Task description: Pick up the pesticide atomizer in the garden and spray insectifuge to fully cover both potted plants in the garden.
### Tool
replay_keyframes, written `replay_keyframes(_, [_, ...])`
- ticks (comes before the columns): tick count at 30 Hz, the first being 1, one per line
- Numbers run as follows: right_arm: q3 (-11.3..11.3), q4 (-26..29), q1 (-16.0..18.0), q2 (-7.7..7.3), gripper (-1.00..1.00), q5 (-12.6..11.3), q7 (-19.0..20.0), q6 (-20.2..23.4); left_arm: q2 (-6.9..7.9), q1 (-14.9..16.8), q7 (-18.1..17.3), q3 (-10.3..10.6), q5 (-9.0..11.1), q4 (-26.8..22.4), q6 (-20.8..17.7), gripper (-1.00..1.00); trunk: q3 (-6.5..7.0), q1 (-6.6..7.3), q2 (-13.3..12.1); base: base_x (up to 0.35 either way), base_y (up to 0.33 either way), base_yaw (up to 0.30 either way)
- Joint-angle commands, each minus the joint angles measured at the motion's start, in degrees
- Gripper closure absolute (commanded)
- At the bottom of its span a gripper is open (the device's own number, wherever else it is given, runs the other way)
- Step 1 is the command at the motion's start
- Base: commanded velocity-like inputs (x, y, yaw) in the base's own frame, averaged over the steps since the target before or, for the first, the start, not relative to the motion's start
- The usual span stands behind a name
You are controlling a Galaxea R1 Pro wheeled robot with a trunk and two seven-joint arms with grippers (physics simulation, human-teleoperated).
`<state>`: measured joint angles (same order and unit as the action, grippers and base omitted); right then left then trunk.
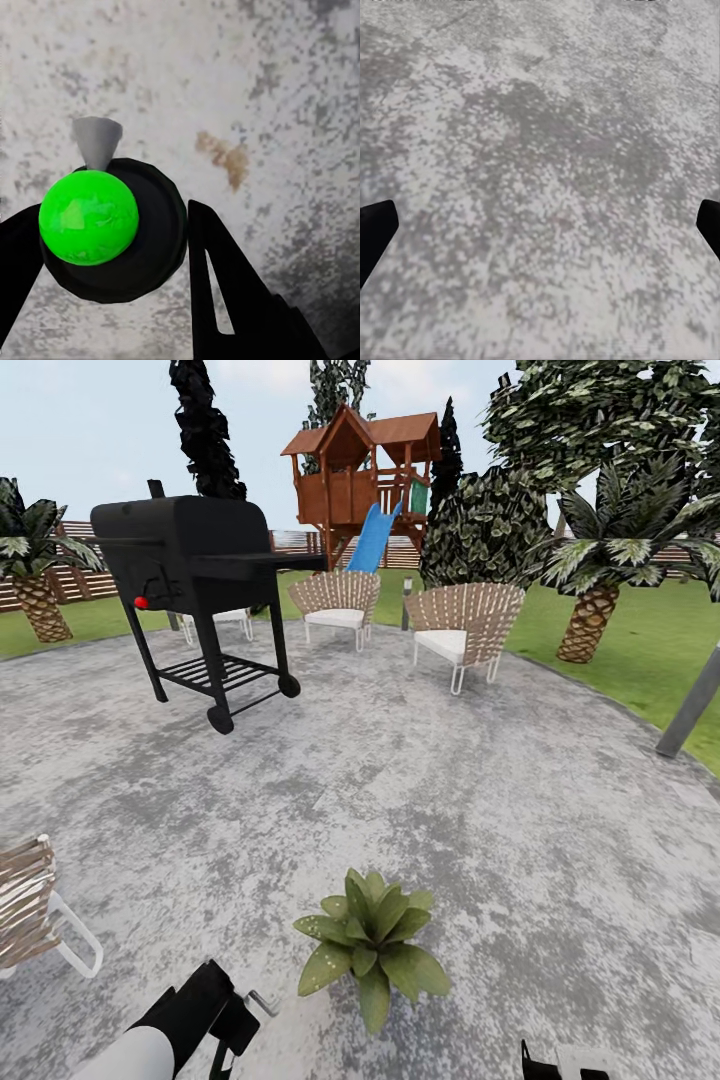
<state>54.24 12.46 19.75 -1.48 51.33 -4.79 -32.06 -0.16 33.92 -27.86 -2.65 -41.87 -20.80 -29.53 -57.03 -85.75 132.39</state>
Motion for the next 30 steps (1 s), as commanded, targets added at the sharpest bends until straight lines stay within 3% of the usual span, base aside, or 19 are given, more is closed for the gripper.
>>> replay_keyframes(1, [0.25, -0.11, 0.04, -0.01, -1.0, 0.61, -0.4, -0.2, -0.07, 0.01, -0.44, -0.27, -0.47, -0.12, -0.19, 1.0, -0.05, 0.01, 0.02, 0.109, -0.065, 0.001])
replay_keyframes(11, [0.25, -0.15, 0.05, -0.01, -1.0, 0.61, -0.4, -0.2, -0.12, 0.01, -0.38, -0.25, -0.5, -0.12, -0.35, 1.0, -0.05, 0.01, 0.02, 0.181, -0.182, 0.163])
replay_keyframes(17, [0.25, -0.15, 0.03, 0.0, -1.0, 0.61, -0.4, -0.2, -0.2, 0.01, -0.35, -0.34, -0.43, -0.12, -0.32, 1.0, -0.05, 0.01, 0.02, -0.053, -0.231, 0.238])
replay_keyframes(25, [0.25, -0.15, 0.05, 0.04, -1.0, 0.61, -0.4, -0.2, 0.1, 0.01, -0.35, -0.25, -0.49, -0.12, -0.43, 1.0, -0.05, 0.01, 0.02, -0.007, -0.019, 0.028])
replay_keyframes(30, [0.25, -0.15, 0.04, 0.07, -1.0, 0.61, -0.4, -0.2, -0.04, 0.01, -0.35, -0.25, -0.5, -0.12, -0.44, 1.0, -0.05, 0.01, 0.02, 0.0, 0.0, 0.227])
